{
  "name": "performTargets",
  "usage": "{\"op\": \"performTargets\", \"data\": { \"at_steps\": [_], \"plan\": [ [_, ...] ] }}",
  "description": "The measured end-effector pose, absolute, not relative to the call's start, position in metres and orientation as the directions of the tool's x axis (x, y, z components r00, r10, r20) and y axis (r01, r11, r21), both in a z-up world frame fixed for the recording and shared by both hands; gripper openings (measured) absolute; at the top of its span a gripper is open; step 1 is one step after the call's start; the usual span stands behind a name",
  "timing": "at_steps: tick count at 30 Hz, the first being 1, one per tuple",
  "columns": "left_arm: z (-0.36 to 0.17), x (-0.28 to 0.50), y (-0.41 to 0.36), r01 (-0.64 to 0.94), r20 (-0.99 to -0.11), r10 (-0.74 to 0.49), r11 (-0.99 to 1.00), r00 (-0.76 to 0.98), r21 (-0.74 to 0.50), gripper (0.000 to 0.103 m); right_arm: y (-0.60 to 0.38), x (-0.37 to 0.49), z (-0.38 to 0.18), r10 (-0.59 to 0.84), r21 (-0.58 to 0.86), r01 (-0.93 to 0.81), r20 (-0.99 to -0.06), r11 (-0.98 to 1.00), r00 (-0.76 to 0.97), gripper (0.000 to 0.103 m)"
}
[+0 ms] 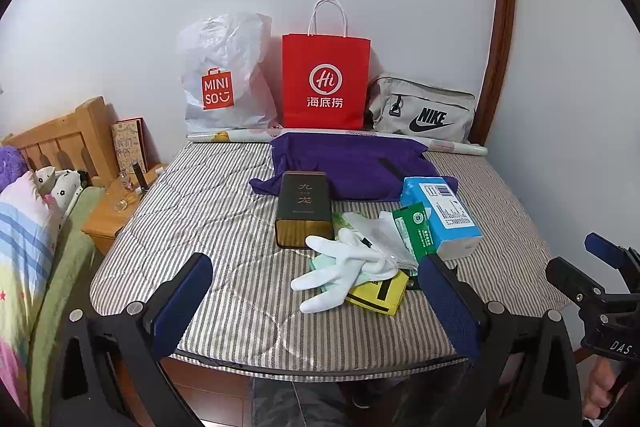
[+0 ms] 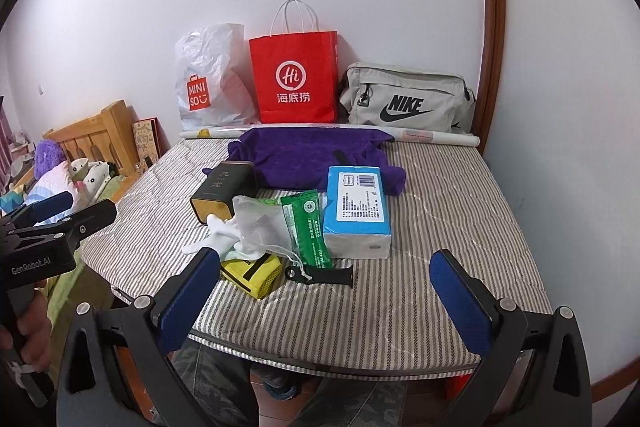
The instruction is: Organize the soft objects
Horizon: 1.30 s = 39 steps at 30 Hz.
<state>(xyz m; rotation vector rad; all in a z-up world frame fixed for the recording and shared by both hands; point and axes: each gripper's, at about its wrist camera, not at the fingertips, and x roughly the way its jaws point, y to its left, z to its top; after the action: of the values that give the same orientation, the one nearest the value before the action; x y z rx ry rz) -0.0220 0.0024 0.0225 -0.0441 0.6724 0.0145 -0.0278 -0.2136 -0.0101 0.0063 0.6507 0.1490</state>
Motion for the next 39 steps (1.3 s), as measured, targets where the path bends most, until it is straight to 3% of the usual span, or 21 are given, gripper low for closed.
{"op": "performTargets", "data": {
  "at_steps": [39],
  "plan": [
    [0.0206,-0.0242,0.0009,-0.030,-0.621,0.004,0.999,0.784,-0.032,0.103,-0.2118,-0.0308,-0.0086,0.149,0.053,-0.146,-0.596,0.988,0.789,0.103]
  ]
}}
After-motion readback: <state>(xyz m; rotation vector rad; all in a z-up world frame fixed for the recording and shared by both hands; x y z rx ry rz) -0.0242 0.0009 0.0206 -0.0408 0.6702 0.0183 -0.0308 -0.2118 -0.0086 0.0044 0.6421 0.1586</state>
